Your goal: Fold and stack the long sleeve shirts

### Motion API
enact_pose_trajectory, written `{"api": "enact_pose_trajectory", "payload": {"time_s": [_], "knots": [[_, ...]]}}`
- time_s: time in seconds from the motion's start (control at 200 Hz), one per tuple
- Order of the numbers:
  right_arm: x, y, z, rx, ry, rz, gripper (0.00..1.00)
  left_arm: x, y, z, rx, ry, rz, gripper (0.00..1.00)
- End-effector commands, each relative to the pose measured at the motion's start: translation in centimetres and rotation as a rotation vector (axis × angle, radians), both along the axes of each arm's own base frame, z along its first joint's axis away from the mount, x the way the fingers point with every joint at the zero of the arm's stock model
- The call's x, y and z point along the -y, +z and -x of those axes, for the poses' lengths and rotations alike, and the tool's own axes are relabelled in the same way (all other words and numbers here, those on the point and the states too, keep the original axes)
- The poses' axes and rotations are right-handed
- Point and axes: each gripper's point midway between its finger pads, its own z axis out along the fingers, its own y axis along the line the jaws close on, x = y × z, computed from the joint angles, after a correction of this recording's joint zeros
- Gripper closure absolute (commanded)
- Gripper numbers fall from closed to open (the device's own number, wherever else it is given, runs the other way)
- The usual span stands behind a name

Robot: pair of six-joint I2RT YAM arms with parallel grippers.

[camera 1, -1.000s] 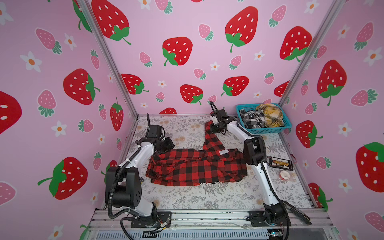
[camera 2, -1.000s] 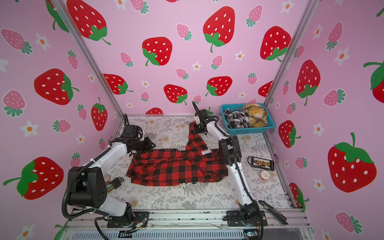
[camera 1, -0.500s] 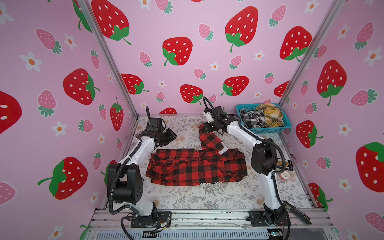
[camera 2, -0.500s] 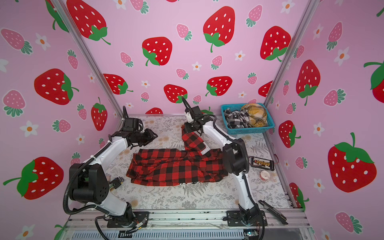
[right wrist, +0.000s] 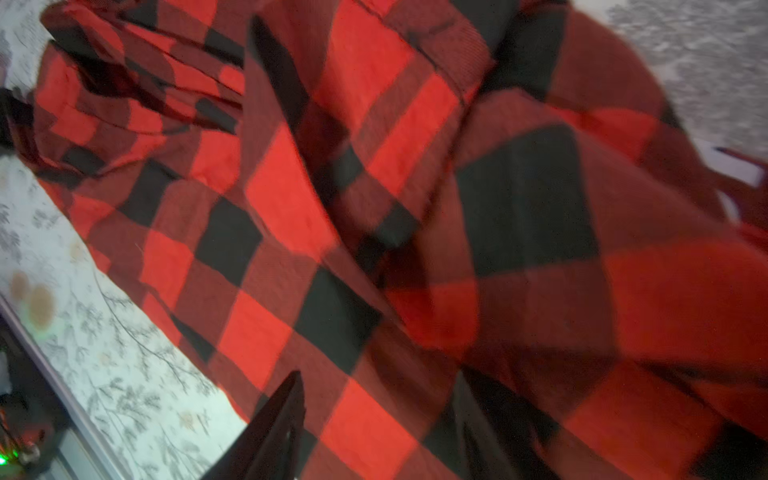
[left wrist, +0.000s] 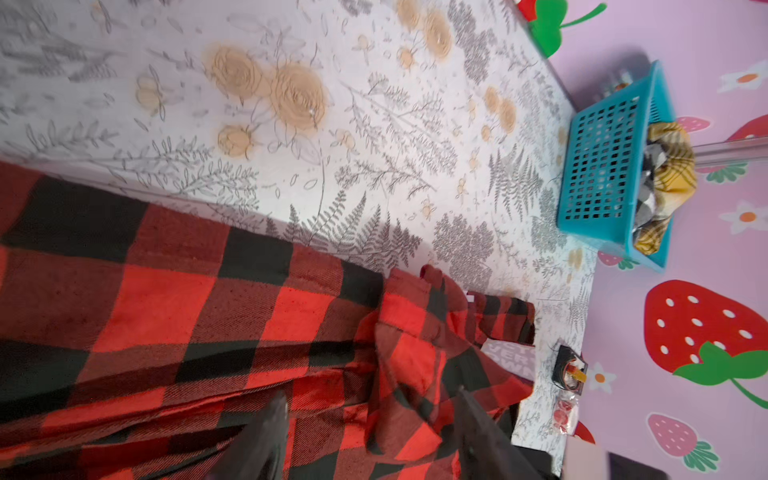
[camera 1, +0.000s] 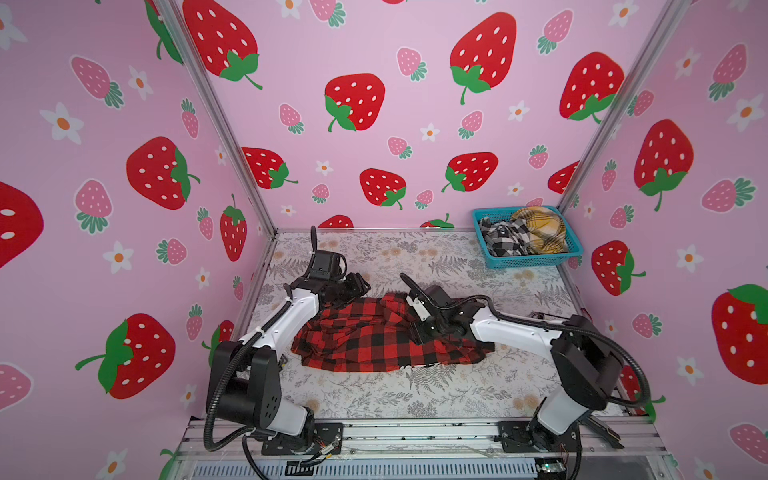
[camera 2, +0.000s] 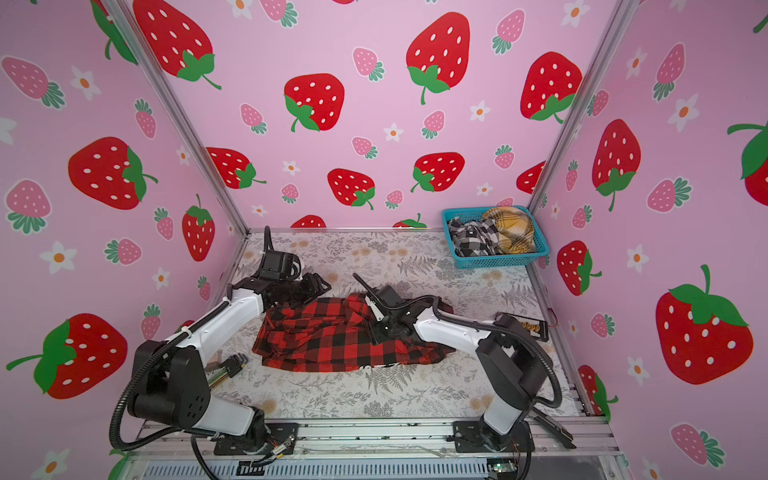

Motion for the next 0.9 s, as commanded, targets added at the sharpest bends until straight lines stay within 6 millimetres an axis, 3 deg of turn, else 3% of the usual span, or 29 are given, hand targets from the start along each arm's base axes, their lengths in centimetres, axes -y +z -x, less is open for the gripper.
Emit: {"api": "enact_pose_trajectory", "payload": {"time_s": [0.0, 0.09, 0.2, 0.34, 0.545, 0.755, 0.895], "knots": [[2.1, 3.4, -2.9, 0.019, -0.210, -0.114, 0.38, 1.6, -0.5, -0.2, -0.005, -0.010, 0.021, 0.34], [4.6, 2.8, -4.4, -0.059, -0.325, -0.145, 0.40, 3.1, -0.2, -0.9, 0.011, -0.038, 0.000, 0.33], [6.3, 1.7, -5.8, -0.120, -0.408, -0.163, 0.41, 4.8, -0.6, -2.4, 0.005, -0.069, -0.018, 0.32], [6.9, 1.3, -7.6, -0.192, -0.475, -0.234, 0.40, 5.0, -3.2, -3.3, -0.064, -0.095, -0.137, 0.32], [6.6, 0.8, -9.1, -0.315, -0.540, -0.337, 0.34, 4.8, -6.4, -2.5, -0.166, -0.107, -0.181, 0.33], [7.1, -0.6, -9.1, -0.418, -0.616, -0.429, 0.28, 5.5, -7.8, -0.9, -0.223, -0.115, -0.141, 0.30], [7.6, -1.1, -9.0, -0.429, -0.622, -0.417, 0.27, 6.7, -7.4, -1.4, -0.182, -0.071, -0.032, 0.28]]}}
